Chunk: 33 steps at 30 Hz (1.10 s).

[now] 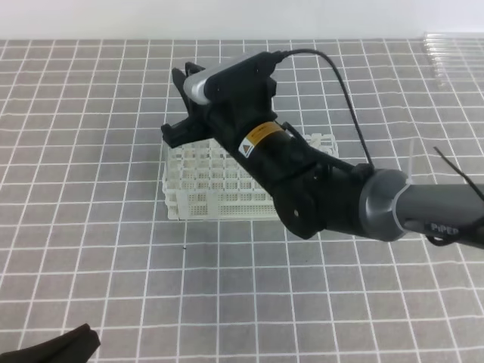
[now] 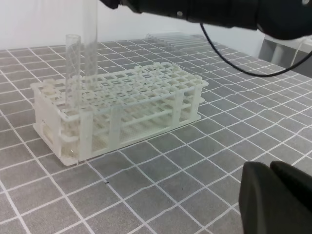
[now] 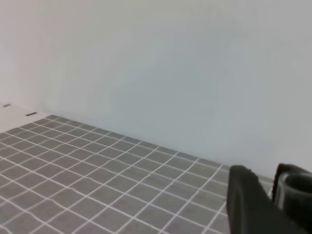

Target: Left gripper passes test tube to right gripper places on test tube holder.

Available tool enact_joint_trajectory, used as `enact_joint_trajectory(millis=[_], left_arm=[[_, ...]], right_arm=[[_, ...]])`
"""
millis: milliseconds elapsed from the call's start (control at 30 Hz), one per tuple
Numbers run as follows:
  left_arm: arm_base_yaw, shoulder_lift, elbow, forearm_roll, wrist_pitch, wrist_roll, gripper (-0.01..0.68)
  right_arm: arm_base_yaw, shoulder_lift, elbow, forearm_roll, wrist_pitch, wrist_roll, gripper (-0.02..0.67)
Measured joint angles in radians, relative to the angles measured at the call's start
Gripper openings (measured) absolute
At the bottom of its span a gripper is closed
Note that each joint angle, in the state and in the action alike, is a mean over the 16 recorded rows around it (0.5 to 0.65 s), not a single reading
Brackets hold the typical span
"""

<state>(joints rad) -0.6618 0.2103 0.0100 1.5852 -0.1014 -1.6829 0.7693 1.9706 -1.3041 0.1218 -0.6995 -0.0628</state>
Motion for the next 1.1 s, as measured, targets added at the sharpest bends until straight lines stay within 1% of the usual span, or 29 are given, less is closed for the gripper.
enact_joint_trajectory(millis=[300, 600, 1100], left_arm=[[0.0, 0.0, 0.0, 0.0, 0.002, 0.0, -0.001], [0.0, 0.001, 0.001, -0.001, 0.003, 0.0, -0.001], [0.0, -0.002, -0.003, 0.001, 0.0, 0.0, 0.0]], right_arm=[[-0.001, 0.052, -0.021, -0.062, -0.016, 0.09, 0.085], [-0.001, 0.06, -0.02, -0.11, -0.024, 0.141, 0.085], [-0.002, 0.053, -0.013, -0.144, -0.033, 0.177, 0.085]])
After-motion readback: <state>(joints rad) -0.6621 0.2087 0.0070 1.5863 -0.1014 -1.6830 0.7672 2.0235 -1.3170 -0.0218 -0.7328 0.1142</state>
